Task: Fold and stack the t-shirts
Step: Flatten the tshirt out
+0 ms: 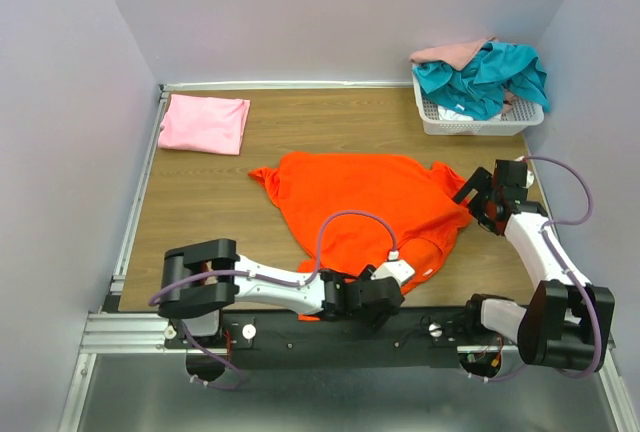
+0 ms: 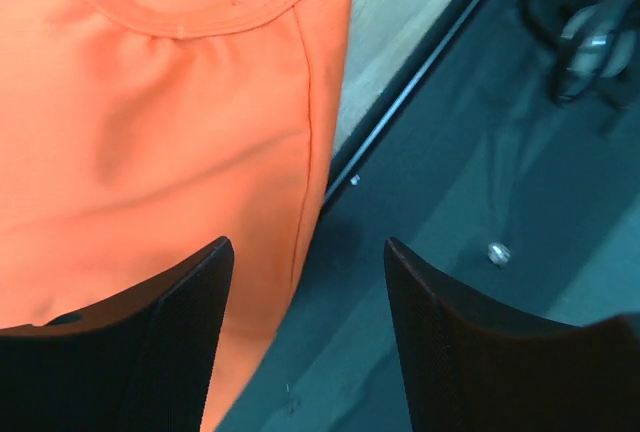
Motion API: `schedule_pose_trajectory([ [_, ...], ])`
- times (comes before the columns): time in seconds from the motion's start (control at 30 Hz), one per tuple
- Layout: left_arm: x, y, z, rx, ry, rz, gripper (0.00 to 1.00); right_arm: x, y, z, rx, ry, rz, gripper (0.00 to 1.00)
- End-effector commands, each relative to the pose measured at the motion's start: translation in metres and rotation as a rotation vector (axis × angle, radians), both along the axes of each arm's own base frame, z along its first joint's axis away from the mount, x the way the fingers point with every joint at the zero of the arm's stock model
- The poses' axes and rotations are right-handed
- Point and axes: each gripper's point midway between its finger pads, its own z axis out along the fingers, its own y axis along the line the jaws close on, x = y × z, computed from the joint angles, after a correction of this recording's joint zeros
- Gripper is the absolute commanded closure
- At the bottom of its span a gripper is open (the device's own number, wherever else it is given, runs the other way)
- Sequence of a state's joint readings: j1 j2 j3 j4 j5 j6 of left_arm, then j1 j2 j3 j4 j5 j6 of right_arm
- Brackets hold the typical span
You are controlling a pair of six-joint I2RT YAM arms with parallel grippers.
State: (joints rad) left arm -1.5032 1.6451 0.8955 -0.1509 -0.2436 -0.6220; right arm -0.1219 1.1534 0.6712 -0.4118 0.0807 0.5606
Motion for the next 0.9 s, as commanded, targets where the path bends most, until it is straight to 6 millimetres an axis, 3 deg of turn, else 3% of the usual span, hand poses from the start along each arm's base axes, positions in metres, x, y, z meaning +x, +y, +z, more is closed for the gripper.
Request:
schedule_pose_trajectory([
  [0.0,0.007,0.001,-0.01,0.081,-0.042,0.014,0.33,-0.006,0.008,-0.007,0.059,-0.004,0.024,0.0],
  [0.23,0.017,0.009,-0.024,0.166,-0.069,0.086,0.55,-0.004,0.014,-0.007,0.093,-0.014,0.052,0.0],
  [0.37,0.024,0.01,-0.024,0.186,-0.087,0.127,0.88,-0.004,0.014,-0.006,0.094,-0.019,0.054,0.0],
  [0.47,0.037,0.018,-0.023,0.207,-0.108,0.183,1.0,-0.005,0.015,-0.006,0.098,-0.019,0.056,0.0],
  [0.57,0.053,0.033,-0.022,0.248,-0.139,0.255,1.0,-0.006,0.018,-0.004,0.11,-0.03,0.066,0.0],
  [0.67,0.073,0.047,0.0,0.239,-0.197,0.338,1.0,-0.009,0.027,0.0,0.133,-0.049,0.11,0.0],
  [0.77,0.095,0.047,0.044,0.101,-0.197,0.381,1.0,-0.014,0.031,-0.004,0.139,-0.043,0.14,0.02],
  [0.87,0.112,0.048,0.076,-0.018,-0.196,0.394,1.0,-0.019,0.045,-0.008,0.194,-0.033,0.208,0.07],
])
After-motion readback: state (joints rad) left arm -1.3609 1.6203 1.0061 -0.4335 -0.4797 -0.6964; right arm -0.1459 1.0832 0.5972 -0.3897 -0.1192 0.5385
